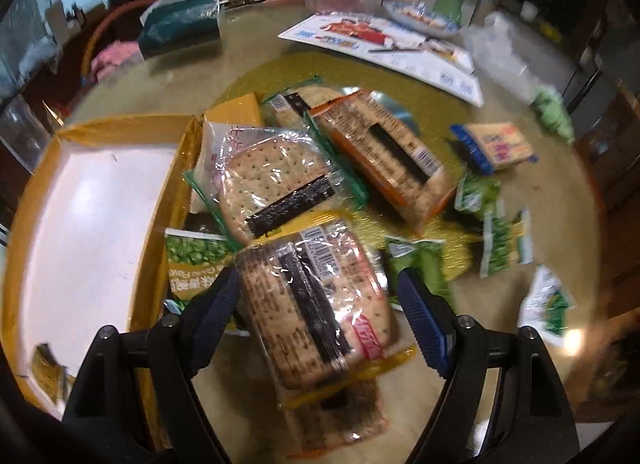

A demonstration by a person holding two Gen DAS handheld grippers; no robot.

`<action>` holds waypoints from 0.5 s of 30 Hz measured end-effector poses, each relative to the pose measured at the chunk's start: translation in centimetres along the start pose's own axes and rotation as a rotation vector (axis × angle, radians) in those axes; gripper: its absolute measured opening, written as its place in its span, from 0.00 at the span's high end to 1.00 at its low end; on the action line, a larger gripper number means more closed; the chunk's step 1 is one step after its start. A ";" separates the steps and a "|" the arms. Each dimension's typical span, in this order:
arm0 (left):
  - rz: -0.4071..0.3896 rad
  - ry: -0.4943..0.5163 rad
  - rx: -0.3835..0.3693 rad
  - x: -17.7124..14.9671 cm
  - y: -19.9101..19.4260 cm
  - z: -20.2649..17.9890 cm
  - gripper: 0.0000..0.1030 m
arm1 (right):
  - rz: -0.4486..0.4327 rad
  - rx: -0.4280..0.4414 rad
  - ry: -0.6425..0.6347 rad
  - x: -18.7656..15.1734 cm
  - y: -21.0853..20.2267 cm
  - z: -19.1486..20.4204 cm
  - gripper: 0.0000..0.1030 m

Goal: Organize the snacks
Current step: 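Grasp the wrapped cracker pack with the left gripper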

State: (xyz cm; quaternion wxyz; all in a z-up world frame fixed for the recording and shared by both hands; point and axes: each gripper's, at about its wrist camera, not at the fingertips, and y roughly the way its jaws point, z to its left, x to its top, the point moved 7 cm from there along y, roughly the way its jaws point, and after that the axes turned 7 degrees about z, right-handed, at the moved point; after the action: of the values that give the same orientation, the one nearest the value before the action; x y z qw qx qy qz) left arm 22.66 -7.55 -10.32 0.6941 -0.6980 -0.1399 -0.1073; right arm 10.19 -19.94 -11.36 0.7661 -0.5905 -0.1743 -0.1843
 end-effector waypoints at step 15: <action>-0.088 0.139 -0.134 -6.4 -4.0 1.9 0.30 | -0.003 -0.017 -0.006 -0.1 0.1 0.3 0.58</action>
State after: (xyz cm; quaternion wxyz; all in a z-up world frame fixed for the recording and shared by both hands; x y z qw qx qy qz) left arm 15.15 -5.97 -8.77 0.6486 -0.7268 -0.1145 -0.1948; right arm 10.15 -19.65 -11.38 0.7603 -0.5973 -0.1760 -0.1850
